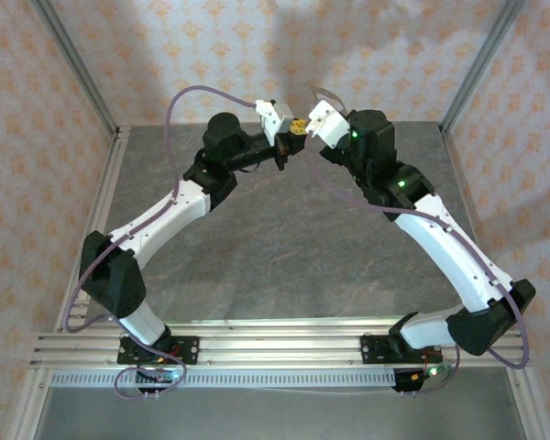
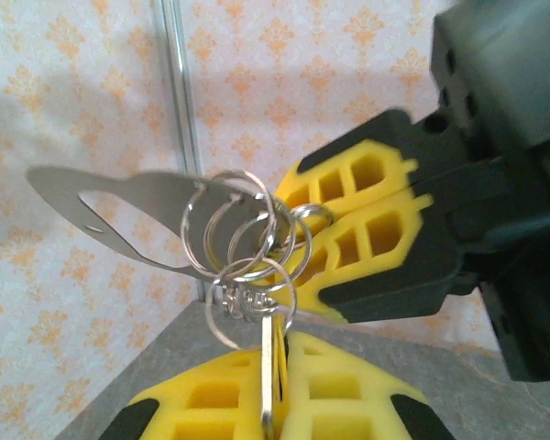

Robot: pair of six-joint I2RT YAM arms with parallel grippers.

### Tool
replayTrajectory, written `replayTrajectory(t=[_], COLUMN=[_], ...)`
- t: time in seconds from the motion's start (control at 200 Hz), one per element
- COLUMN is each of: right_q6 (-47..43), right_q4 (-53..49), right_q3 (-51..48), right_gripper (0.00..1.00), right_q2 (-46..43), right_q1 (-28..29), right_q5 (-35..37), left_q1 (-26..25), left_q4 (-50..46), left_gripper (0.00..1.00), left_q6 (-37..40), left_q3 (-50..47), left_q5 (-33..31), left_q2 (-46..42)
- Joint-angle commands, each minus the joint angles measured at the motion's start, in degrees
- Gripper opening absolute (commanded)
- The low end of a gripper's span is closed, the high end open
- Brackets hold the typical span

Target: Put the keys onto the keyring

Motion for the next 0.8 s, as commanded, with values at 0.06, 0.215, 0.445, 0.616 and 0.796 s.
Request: replayTrajectory(t=[0.06, 0.215, 0.445, 0.616, 0.796], right_q6=[1.91, 2.59, 5.09, 7.54, 10.12], right_q4=[-0.34, -0.74, -3.12, -5.52, -6.81], right_q3=[0.61, 0.61, 1.54, 2.06, 3.05], right_gripper=[0.00, 0.00, 0.00, 0.00, 0.00], right_q2=[-0.31, -0.51, -1.94, -3.64, -5.35], right_q1=[-0.99, -1.61, -2.09, -2.26, -2.55], right_q5=[2.65, 2.39, -1.62, -8.10, -13.63], left_q1=[1.05, 1.66, 2.71, 3.08, 3.16], left_q4=[-0.83, -1.10, -2.92, -4.41, -5.67], left_gripper=[0.00, 0.00, 0.00, 0.00, 0.00], left_q6=[2.03, 2.03, 2.91, 3.40, 3.91], left_q3=[0.11, -0.12, 1.22, 2.18, 3.04], left_q5=[-0.74, -1.86, -2.86, -2.68, -2.77], left_q2=[-3.68, -4.37, -4.51, -4.62, -4.36])
